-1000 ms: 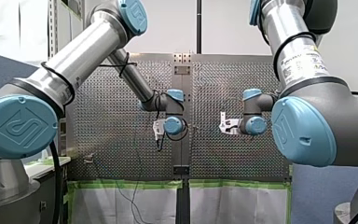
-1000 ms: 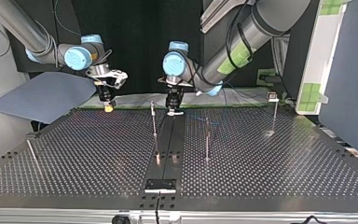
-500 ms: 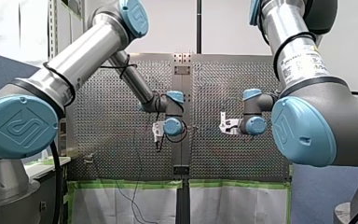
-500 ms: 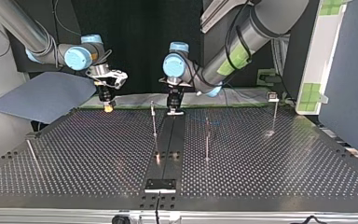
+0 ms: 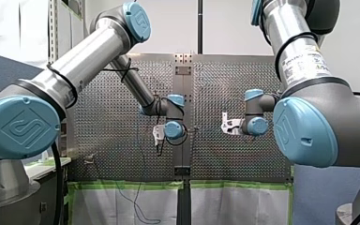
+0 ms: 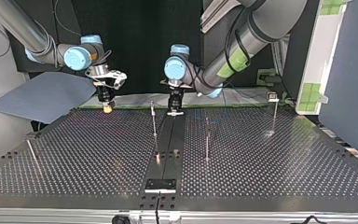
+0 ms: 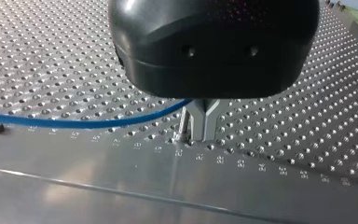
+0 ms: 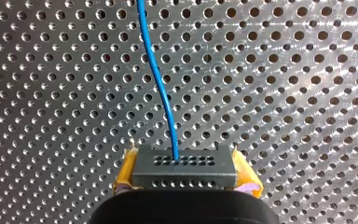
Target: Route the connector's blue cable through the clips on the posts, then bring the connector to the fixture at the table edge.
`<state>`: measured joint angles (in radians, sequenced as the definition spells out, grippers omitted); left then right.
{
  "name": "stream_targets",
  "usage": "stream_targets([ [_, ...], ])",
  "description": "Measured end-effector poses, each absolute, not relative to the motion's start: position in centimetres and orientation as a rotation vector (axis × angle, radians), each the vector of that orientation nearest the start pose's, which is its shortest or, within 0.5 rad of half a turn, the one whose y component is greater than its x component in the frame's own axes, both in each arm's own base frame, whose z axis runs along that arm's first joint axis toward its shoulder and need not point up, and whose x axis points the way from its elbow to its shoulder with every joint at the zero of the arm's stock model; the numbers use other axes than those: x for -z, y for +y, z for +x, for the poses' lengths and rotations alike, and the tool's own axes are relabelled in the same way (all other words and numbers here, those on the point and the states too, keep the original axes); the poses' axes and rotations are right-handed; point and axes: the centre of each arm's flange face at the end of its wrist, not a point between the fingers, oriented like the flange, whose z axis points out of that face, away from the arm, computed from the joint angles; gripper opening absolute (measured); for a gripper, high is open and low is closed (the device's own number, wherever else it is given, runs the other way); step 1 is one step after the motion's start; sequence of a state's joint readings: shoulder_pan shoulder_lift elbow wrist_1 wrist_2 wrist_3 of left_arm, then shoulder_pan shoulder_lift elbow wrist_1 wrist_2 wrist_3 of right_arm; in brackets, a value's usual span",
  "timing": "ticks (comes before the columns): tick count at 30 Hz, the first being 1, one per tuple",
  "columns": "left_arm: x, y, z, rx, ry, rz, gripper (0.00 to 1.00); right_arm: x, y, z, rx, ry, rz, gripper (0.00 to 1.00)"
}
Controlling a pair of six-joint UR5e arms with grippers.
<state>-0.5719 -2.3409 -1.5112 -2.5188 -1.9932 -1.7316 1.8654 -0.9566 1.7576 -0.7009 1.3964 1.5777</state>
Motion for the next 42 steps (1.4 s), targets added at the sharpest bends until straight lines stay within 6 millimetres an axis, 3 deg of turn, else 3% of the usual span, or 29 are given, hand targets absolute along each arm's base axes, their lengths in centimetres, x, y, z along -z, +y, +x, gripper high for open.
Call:
stream_targets([
  [17, -12.0, -44.9, 53.5, 0.231, 1.624, 0.022, 0.0, -12.2, -54.4, 31.5, -1.507, -1.025, 1.596, 0.0],
  [26, -9.5, -45.7, 53.7, 0.229, 1.664, 0.05, 0.0, -12.3, -54.7, 31.2, -1.509, -1.028, 1.59, 0.0],
  [33, -9.7, -45.7, 54.5, 0.229, 1.655, 0.04, 0.0, -12.5, -55.1, 31.1, -1.518, -1.032, 1.577, 0.0],
  [42, -10.9, -46.0, 55.6, 0.231, 1.632, 0.026, 0.0, -10.1, -56.0, 31.4, -1.5, -1.046, 1.608, 0.0],
])
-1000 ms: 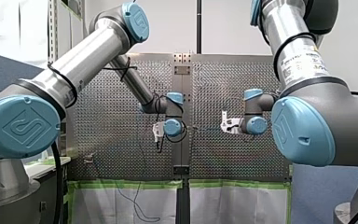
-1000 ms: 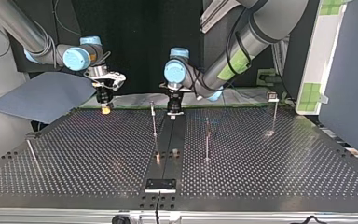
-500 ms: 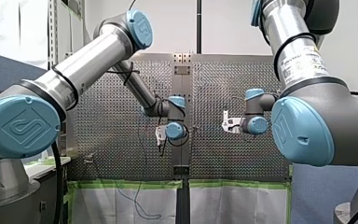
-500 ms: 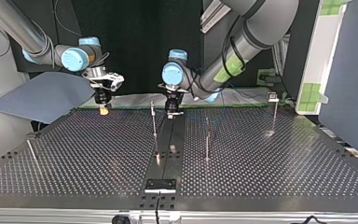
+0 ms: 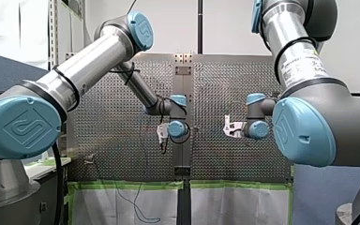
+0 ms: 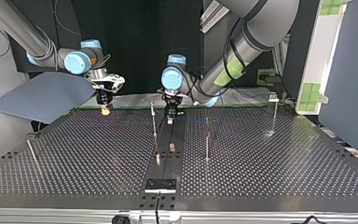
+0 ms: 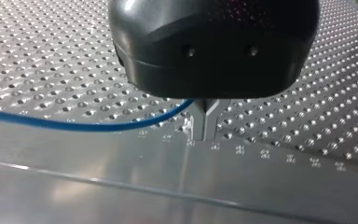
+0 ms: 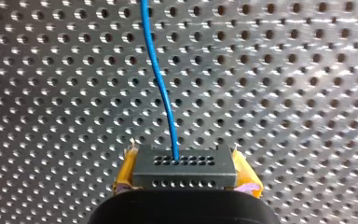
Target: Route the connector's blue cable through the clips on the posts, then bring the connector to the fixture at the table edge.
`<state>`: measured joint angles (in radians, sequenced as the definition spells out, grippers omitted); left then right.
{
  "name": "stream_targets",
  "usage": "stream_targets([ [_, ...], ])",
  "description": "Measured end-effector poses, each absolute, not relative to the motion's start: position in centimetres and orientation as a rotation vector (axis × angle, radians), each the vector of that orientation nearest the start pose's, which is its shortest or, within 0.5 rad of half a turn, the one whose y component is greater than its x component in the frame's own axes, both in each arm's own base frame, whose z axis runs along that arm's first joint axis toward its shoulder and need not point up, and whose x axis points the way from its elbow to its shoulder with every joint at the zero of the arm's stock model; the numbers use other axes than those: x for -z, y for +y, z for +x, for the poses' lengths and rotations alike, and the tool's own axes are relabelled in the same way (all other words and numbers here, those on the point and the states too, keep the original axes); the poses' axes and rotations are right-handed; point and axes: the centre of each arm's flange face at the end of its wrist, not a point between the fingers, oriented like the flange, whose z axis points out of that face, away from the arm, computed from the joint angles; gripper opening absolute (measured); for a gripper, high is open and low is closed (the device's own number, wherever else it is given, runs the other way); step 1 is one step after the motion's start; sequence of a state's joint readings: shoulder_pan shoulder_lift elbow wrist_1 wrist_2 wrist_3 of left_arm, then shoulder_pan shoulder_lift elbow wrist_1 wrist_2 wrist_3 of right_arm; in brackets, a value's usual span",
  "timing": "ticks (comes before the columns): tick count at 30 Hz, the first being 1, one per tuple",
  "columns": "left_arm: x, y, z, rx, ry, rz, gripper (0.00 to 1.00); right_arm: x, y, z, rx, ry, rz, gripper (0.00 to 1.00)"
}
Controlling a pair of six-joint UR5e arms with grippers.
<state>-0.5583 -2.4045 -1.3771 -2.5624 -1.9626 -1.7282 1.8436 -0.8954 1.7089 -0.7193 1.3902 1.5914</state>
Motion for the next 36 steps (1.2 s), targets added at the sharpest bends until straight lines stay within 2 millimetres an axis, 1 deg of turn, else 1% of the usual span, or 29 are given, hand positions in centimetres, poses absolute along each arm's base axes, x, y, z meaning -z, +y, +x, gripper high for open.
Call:
stream_targets([
  [5, -11.7, -45.9, 56.5, 0.224, 1.615, 0.007, 0.0, -9.1, -56.7, 31.7, -1.502, -1.051, 1.619, 0.0],
  [11, -12.1, -45.9, 57.0, 0.22, 1.609, -0.002, 0.0, -9.4, -58.2, 32.1, -1.519, -1.04, 1.613, 0.0],
  [16, -11.7, -45.7, 57.3, 0.21, 1.613, -0.008, 0.0, -9.9, -59.2, 32.3, -1.53, -1.031, 1.602, 0.0],
  [23, -11.4, -45.2, 57.7, 0.193, 1.622, -0.017, 0.0, -10.2, -59.9, 32.3, -1.539, -1.023, 1.597, 0.0],
  [31, -12.0, -45.2, 58.3, 0.196, 1.609, -0.027, 0.0, -9.4, -60.5, 32.3, -1.527, -1.038, 1.617, 0.0],
  [36, -12.0, -44.9, 58.5, 0.187, 1.614, -0.031, 0.0, -9.5, -60.8, 32.4, -1.529, -1.037, 1.617, 0.0],
])
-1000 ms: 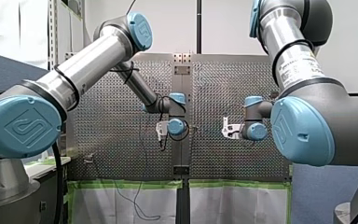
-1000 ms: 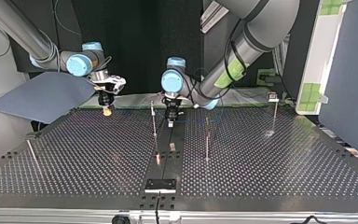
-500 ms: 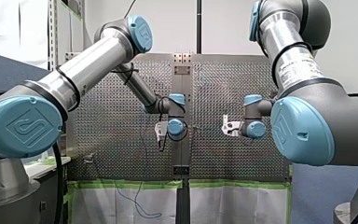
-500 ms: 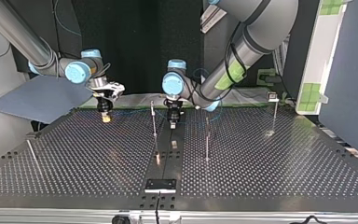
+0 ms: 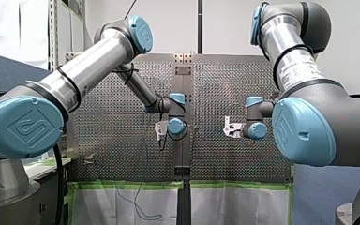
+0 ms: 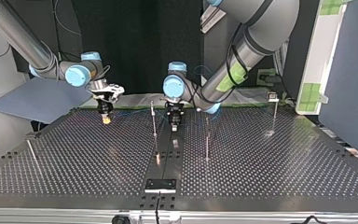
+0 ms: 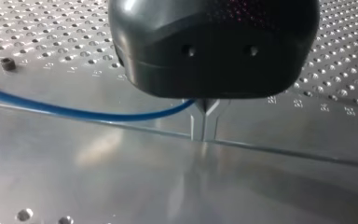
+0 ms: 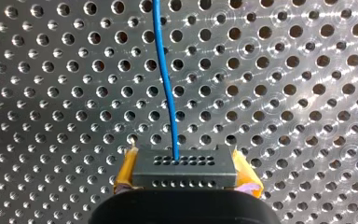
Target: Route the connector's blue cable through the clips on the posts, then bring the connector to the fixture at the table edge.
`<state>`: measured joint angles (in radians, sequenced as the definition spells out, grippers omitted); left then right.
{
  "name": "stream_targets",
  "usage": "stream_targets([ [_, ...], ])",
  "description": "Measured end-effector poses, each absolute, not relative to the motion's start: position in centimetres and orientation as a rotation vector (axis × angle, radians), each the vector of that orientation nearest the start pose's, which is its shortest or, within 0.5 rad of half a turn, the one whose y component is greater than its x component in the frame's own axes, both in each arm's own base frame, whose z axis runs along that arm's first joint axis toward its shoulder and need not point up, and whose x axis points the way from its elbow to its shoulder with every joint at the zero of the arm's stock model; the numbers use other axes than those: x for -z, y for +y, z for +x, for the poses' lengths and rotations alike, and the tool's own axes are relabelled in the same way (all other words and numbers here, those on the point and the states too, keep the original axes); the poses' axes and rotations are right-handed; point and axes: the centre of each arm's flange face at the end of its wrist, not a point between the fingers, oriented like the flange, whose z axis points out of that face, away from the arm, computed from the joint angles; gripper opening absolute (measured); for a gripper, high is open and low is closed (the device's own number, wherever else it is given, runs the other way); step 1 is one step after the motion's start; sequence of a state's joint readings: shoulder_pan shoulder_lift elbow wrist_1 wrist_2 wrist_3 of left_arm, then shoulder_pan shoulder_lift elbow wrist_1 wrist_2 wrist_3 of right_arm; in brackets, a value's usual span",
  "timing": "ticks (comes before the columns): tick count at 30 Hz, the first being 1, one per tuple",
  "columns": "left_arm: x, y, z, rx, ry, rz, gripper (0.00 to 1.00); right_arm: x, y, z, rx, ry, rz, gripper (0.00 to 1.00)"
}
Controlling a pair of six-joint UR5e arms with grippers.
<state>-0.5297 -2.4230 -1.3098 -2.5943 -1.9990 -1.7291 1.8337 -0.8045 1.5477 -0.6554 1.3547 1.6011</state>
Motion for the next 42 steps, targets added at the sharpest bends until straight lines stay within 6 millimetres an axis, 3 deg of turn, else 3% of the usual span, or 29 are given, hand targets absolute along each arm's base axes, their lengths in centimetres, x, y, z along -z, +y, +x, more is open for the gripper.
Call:
stream_targets([
  [24, -11.94, -44.41, 58.95, 0.188, 1.617, -0.025, 0.0, -9.94, -61.24, 32.88, -1.562, -1.013, 1.638, 0.0],
  [26, -11.97, -44.43, 58.94, 0.19, 1.617, -0.024, 0.25, -9.92, -61.13, 33.04, -1.562, -1.012, 1.642, 0.0],
  [27, -11.98, -44.45, 58.93, 0.19, 1.617, -0.023, 0.25, -9.92, -61.08, 33.12, -1.562, -1.011, 1.644, 0.0],
  [28, -11.97, -44.48, 58.9, 0.19, 1.617, -0.022, 0.35, -9.9, -61.03, 33.19, -1.562, -1.011, 1.647, 0.0],
  [33, -11.94, -44.54, 58.61, 0.16, 1.622, -0.019, 0.29, -9.86, -60.88, 33.36, -1.559, -1.009, 1.654, 0.0],
  [39, -11.95, -44.96, 58.24, 0.141, 1.621, 0.002, 0.29, -9.84, -60.82, 33.4, -1.558, -1.01, 1.657, 0.0],
  [41, -11.94, -45.15, 58.18, 0.149, 1.623, 0.018, 0.41, -9.83, -60.81, 33.41, -1.558, -1.01, 1.657, 0.0],
  [42, -11.91, -45.22, 58.12, 0.151, 1.625, 0.025, 0.57, -9.84, -60.82, 33.42, -1.558, -1.01, 1.657, 0.0],
])
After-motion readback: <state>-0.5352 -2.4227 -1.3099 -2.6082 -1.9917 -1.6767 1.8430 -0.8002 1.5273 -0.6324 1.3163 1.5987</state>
